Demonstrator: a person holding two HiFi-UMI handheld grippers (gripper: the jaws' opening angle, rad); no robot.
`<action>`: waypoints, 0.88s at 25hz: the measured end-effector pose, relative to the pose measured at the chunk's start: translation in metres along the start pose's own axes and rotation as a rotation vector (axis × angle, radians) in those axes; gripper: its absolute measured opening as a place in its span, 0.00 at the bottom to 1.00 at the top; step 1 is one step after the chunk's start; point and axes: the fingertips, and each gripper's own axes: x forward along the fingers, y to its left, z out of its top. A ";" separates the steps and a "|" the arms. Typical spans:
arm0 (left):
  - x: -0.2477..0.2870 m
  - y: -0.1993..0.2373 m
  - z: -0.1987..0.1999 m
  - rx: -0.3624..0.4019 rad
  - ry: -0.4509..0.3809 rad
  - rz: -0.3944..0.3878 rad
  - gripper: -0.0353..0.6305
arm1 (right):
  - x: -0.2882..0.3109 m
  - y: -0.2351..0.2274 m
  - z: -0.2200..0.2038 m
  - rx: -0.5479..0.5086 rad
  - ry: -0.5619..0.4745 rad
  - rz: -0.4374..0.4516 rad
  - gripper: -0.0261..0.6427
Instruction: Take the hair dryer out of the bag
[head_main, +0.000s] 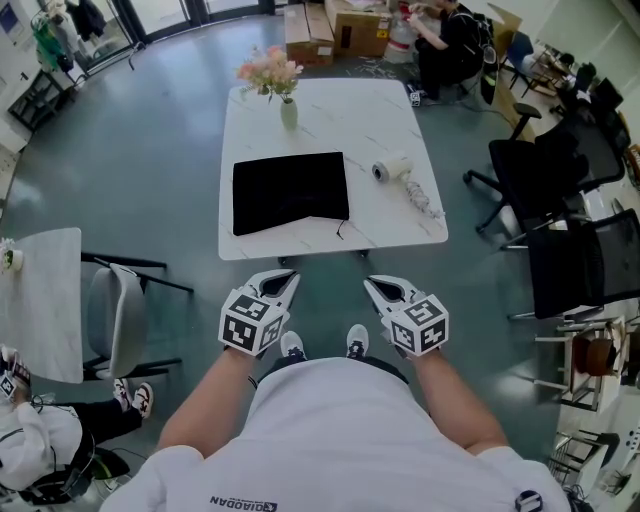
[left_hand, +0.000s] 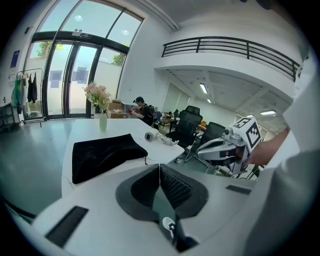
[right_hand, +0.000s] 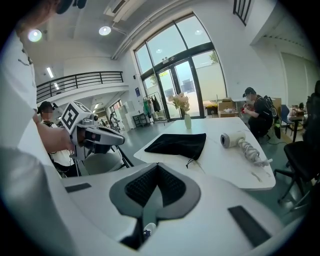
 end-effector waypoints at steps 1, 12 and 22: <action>0.001 0.000 0.000 0.000 0.001 0.000 0.08 | 0.000 0.000 -0.001 -0.001 0.001 0.000 0.06; 0.003 0.003 0.002 -0.005 0.001 0.001 0.08 | 0.002 -0.003 0.002 0.003 0.005 -0.002 0.06; 0.002 0.008 0.001 -0.003 0.004 0.005 0.08 | 0.006 -0.004 0.001 0.004 0.016 -0.008 0.06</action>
